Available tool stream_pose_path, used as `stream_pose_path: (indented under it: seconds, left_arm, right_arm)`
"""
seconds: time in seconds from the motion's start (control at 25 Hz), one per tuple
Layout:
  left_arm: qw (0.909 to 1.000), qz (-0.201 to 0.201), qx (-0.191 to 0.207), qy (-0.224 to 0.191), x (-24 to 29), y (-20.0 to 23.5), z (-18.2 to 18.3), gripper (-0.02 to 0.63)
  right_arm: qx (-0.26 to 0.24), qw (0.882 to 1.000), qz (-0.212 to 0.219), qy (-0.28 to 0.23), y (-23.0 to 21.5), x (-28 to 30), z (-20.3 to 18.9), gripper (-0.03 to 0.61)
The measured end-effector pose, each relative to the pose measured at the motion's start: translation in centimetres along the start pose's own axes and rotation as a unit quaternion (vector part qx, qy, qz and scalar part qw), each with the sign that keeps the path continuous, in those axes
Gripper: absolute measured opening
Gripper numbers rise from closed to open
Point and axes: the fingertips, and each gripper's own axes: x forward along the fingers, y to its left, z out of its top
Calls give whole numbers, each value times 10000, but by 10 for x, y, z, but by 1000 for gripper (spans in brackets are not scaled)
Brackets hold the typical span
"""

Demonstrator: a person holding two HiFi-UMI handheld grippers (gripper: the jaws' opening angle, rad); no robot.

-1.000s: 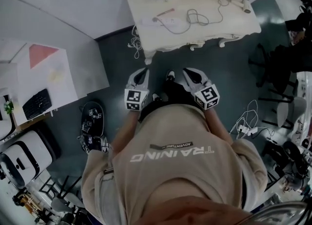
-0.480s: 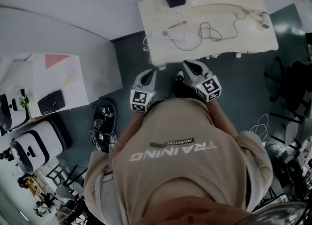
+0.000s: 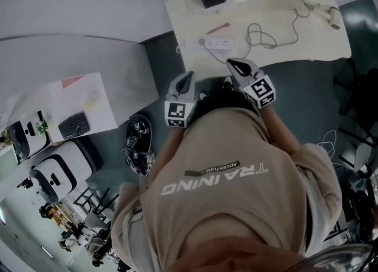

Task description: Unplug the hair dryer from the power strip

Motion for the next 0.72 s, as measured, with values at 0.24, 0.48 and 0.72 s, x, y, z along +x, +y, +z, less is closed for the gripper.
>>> stream_pose_path:
  seconds: [0.24,0.48,0.72]
  left_arm:
    - [9998,-174,-2,-15,25,33,-2,6]
    - [9956,-863,339,-146,41,61,8,6]
    - [9870,-1458,663,-154,68,94,-3,6]
  right_arm:
    - [19,9998,-116,173,-5,31,2,5]
    - [-13,9967,-785,212,-15,53,28,5]
    - [79,9915,-1216,450,-26,81,34,5]
